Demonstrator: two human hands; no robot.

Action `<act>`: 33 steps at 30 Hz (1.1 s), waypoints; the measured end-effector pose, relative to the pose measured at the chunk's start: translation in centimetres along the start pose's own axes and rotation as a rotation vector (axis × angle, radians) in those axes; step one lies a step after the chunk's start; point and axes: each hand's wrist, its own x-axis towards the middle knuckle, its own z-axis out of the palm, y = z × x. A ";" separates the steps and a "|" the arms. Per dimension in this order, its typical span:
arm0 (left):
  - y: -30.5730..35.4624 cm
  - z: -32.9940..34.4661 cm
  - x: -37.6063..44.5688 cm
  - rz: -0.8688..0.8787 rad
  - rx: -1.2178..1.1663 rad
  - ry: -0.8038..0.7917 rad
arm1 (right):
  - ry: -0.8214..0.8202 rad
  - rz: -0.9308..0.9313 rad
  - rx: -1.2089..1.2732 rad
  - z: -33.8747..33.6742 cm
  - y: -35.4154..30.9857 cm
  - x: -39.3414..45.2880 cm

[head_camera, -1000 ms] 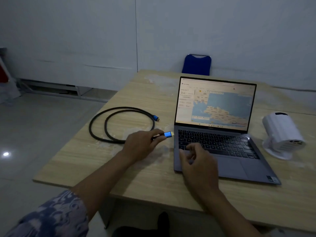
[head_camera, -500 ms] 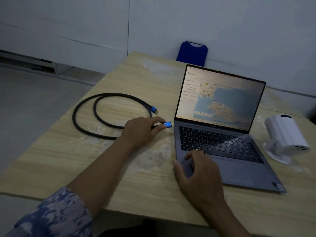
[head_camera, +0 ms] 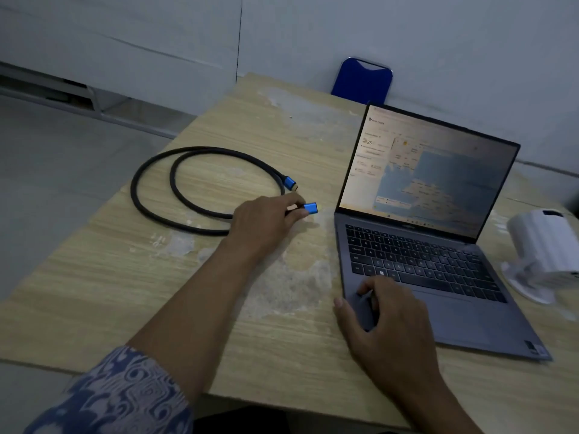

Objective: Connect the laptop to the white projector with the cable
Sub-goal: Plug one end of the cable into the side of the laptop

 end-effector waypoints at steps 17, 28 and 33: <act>1.6 1.5 -0.4 0.247 0.115 -0.147 | 0.000 -0.005 0.010 0.0 0.0 -0.1; 1.4 1.5 -0.1 0.236 0.103 -0.163 | -0.002 -0.016 0.014 0.0 0.0 -0.1; 1.8 1.2 0.1 0.212 0.109 -0.181 | -0.007 -0.015 0.020 -0.2 0.0 -0.1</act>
